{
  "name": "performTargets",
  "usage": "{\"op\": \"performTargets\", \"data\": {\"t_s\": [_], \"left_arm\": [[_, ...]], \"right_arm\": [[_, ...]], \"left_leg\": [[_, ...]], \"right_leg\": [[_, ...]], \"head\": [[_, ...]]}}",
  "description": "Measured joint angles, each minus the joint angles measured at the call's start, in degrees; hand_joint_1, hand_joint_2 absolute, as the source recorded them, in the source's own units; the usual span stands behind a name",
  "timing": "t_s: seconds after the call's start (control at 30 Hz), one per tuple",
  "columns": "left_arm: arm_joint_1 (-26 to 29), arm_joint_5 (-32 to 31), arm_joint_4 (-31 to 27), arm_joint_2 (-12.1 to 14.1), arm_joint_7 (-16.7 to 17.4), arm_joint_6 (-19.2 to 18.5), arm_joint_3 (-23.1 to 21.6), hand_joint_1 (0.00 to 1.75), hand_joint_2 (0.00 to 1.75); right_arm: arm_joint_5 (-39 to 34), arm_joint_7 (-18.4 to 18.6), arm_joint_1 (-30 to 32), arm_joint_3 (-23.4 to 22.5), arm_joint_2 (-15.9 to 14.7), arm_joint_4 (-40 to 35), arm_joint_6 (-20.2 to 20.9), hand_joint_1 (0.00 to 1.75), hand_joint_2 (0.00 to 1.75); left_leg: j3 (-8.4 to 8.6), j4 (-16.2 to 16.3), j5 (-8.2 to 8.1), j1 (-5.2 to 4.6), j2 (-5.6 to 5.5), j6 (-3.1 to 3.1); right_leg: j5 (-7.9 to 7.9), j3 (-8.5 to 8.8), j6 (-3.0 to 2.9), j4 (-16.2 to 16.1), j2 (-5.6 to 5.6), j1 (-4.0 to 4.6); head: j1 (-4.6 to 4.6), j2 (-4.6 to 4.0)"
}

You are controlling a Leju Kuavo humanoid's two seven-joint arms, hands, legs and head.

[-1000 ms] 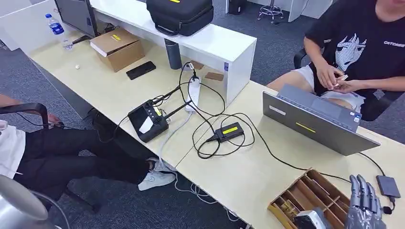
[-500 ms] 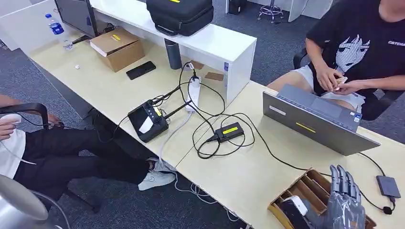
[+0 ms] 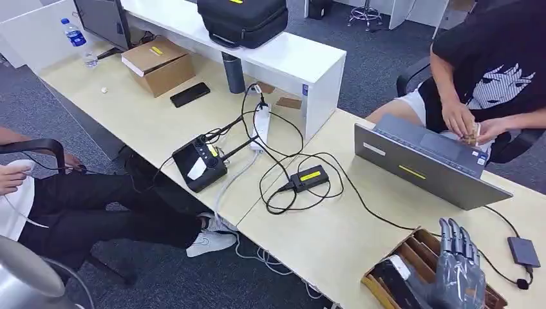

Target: Pass the card to the sensor for recognition and then transmit it.

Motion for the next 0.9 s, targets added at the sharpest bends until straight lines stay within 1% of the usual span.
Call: {"op": "performTargets", "data": {"t_s": [0.03,0.07,0.1,0.13,0.17,0.53,0.57,0.7,0.73,0.77,0.8,0.83,0.9], "left_arm": [[0.0,0.0,0.0,0.0,0.02,0.0,0.0,0.0,1.75],[-0.01,-0.02,0.0,0.0,0.04,0.02,0.0,0.0,1.75],[-0.02,-0.07,0.0,0.0,0.13,0.04,0.0,0.0,1.75],[-0.05,-0.13,0.0,0.0,0.22,0.07,0.0,0.0,1.75],[-0.06,-0.15,0.0,0.0,0.35,0.04,0.0,0.0,1.75],[-0.05,-0.15,0.0,0.0,0.37,0.02,0.0,0.0,1.75],[-0.05,-0.15,0.0,0.0,0.37,0.02,0.0,0.0,1.75],[-0.05,-0.17,0.0,0.0,0.35,0.13,0.0,0.0,1.75],[-0.06,-0.17,0.0,0.0,0.35,0.17,0.0,0.0,1.75],[-0.05,-0.2,0.0,0.0,0.35,0.17,0.0,0.0,1.75],[-0.05,-0.24,0.0,0.0,0.35,0.17,0.0,0.0,1.75],[-0.05,-0.26,0.0,0.0,0.35,0.17,0.0,0.0,1.75],[-0.05,-0.26,0.0,0.0,0.35,0.2,0.0,0.0,1.75]], "right_arm": [[0.0,0.24,-0.03,0.04,0.0,0.26,0.02,1.26,1.75],[0.04,0.53,-0.05,0.07,0.0,0.46,0.07,1.34,1.75],[0.31,0.7,-0.1,0.09,0.0,0.63,0.15,1.34,1.75],[0.37,1.14,-0.14,0.11,0.0,0.77,0.41,1.43,1.75],[0.7,1.49,-0.15,0.11,0.0,0.87,0.72,1.48,1.75],[1.03,1.44,-1.12,0.11,0.0,2.3,0.44,1.48,1.75],[1.03,1.44,-1.15,0.11,0.0,2.36,0.42,1.54,1.75],[1.03,1.29,-1.19,0.13,0.02,2.49,0.11,1.62,1.75],[1.03,1.29,-1.2,0.13,0.02,2.49,0.13,1.64,1.75],[1.03,1.29,-1.2,0.13,0.02,2.47,0.2,1.62,1.75],[1.03,1.31,-1.18,0.13,0.02,2.47,0.28,1.66,1.75],[1.03,1.4,-1.2,0.13,0.04,2.47,0.33,1.64,1.75],[1.09,1.44,-1.2,0.15,0.04,2.36,0.28,1.69,1.75]], "left_leg": [[0.0,0.0,0.0,0.0,0.0,0.0],[0.0,0.0,0.0,0.0,0.0,0.0],[0.0,0.0,0.0,0.0,0.01,0.0],[0.0,0.0,0.0,0.0,0.01,0.0],[0.01,0.0,0.0,0.0,0.0,0.0],[0.02,0.0,0.0,0.0,0.02,0.0],[0.03,0.0,0.0,0.0,0.02,0.0],[0.03,0.0,0.0,0.0,0.01,0.0],[0.03,0.0,0.0,0.0,0.01,0.0],[0.03,0.0,0.0,0.0,0.01,0.0],[0.03,0.0,0.0,0.0,0.02,0.0],[0.04,0.0,0.0,0.0,0.02,0.0],[0.05,0.0,0.0,0.0,0.01,0.0]], "right_leg": [[0.0,0.0,0.0,0.0,0.0,0.0],[0.0,0.0,0.0,0.0,0.0,0.0],[0.0,0.0,0.0,0.0,0.01,0.0],[0.0,0.0,0.0,0.0,0.01,0.0],[0.0,0.0,0.0,0.0,0.0,0.0],[0.0,0.01,0.0,0.0,0.01,0.0],[0.0,0.01,0.0,0.0,0.01,0.0],[0.0,0.01,0.0,0.0,0.0,0.0],[0.0,0.01,0.0,0.0,0.0,0.0],[0.0,0.01,0.0,0.0,0.0,0.0],[0.0,0.02,0.0,0.0,0.0,0.0],[0.0,0.02,0.0,0.0,0.01,0.0],[0.0,0.04,0.0,0.0,0.0,0.0]], "head": [[0.0,0.0],[0.0,0.0],[0.0,0.0],[0.0,0.0],[0.0,0.0],[0.0,0.0],[0.02,0.0],[0.0,0.0],[0.02,0.0],[0.02,0.0],[0.0,0.0],[0.0,0.0],[0.02,0.0]]}}
